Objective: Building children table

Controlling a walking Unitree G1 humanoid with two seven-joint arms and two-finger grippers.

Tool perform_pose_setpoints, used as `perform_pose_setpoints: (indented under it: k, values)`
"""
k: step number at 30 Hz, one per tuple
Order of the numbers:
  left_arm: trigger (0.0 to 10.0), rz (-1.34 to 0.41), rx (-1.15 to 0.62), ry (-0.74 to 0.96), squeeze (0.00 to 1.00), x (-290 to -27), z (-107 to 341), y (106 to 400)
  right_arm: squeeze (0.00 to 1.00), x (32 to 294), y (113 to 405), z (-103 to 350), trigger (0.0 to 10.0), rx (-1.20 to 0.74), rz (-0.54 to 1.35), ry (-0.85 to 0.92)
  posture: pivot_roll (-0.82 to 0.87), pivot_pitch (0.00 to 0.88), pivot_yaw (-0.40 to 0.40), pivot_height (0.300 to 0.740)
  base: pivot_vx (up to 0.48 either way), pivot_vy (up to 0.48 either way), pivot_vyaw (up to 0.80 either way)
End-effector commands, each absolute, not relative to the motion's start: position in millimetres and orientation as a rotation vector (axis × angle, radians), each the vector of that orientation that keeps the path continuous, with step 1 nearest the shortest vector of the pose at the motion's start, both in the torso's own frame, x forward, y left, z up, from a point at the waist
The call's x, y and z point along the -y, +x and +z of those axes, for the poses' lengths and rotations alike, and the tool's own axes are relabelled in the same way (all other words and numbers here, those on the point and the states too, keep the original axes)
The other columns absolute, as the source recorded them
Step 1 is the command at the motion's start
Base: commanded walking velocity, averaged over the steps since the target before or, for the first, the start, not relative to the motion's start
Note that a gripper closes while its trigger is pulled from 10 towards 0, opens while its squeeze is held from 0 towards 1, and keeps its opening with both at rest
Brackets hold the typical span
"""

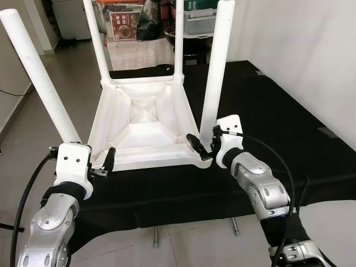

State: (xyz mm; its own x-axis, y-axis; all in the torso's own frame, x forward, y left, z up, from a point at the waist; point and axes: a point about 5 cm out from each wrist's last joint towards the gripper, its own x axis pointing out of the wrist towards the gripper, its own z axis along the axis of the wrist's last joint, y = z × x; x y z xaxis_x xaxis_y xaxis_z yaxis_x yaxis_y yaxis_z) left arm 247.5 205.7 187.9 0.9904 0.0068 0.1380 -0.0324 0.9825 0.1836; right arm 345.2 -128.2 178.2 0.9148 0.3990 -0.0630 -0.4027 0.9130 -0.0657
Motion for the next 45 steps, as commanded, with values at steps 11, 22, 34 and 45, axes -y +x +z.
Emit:
perform_pose_setpoints:
  k: [11, 22, 34, 45]
  values:
    - [10.0, 0.096, 0.127, 0.211, 0.0, -215, 188, 254, 1.0, 124, 353, 187, 10.0, -0.039, 0.428, -0.101, 0.02, 0.164, -0.024, 0.74, 0.0, 0.0, 0.0]
    - [10.0, 0.096, 0.127, 0.211, 0.0, -215, 188, 254, 1.0, 124, 353, 187, 10.0, -0.039, 0.428, -0.101, 0.02, 0.164, -0.024, 0.74, 0.0, 0.0, 0.0]
    - [10.0, 0.146, 0.042, 0.197, 0.0, -205, 151, 204, 0.0, 148, 306, 138, 10.0, -0.111, 0.303, -0.129, -0.01, 0.0, 0.0, 0.74, 0.0, 0.0, 0.0]
    - [10.0, 0.226, 0.005, 0.209, 0.0, -207, 140, 186, 0.0, 153, 290, 125, 10.0, -0.141, 0.268, -0.164, -0.01, 0.0, 0.0, 0.74, 0.0, 0.0, 0.0]
